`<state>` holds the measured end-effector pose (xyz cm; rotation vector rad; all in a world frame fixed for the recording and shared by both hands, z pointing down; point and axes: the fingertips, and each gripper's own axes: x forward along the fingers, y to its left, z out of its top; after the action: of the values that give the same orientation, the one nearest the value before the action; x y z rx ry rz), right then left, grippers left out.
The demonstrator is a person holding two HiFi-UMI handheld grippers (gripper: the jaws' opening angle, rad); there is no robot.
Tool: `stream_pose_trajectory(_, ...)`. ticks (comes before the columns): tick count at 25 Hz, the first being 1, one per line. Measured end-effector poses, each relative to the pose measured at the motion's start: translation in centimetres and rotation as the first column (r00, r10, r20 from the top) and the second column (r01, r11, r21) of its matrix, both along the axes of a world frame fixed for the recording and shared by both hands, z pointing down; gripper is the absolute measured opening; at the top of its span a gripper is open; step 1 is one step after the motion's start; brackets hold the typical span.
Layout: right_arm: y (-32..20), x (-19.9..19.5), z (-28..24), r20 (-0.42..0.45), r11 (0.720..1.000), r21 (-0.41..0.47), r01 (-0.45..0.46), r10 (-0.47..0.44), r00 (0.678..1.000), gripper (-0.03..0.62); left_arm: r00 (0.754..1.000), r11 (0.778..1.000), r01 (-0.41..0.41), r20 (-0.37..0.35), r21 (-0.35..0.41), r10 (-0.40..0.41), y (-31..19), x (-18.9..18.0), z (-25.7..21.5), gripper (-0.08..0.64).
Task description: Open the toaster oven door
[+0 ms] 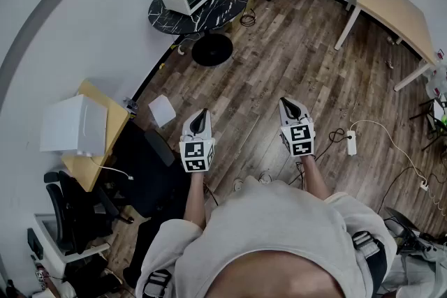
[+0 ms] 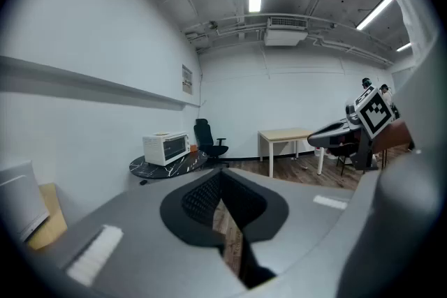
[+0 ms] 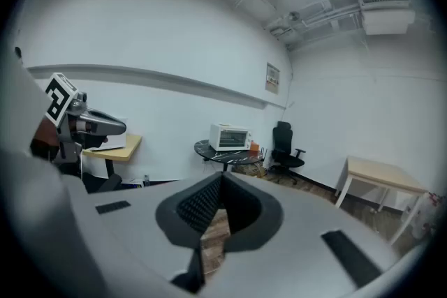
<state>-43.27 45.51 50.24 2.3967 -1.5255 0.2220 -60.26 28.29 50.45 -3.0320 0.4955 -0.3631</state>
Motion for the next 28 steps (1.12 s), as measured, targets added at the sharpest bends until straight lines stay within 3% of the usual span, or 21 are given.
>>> stream_pose_trajectory(15,-0.4,-0.4,0.7,0.017,1.0,0.0,0.023,-0.023,1.0,0.014,1.0,1.0,0.007,0.005,0.002,-0.007,0.1,0.1,0.2,0.011)
stream_pose_trajectory(19,-0.3,-0.5,0.8,0.027,1.0,0.016,0.027,-0.028,0.999,0.014,0.999,1.0,-0.031,-0.007,-0.001,0.031,0.9,0.6,0.1,0.019)
stream_pose_trajectory(23,0.0,-0.2,1.0,0.013,1.0,0.01,0.028,-0.028,1.0,0.014,0.998,0.997,-0.069,-0.009,-0.029,0.069,1.8,1.6,0.3,0.192)
stream_pose_trajectory(28,0.8,0.5,1.1,0.012,1.0,0.002,0.029,-0.029,0.999,0.014,0.997,0.997,-0.074,-0.015,-0.03,0.073,2.6,2.7,0.3,0.222)
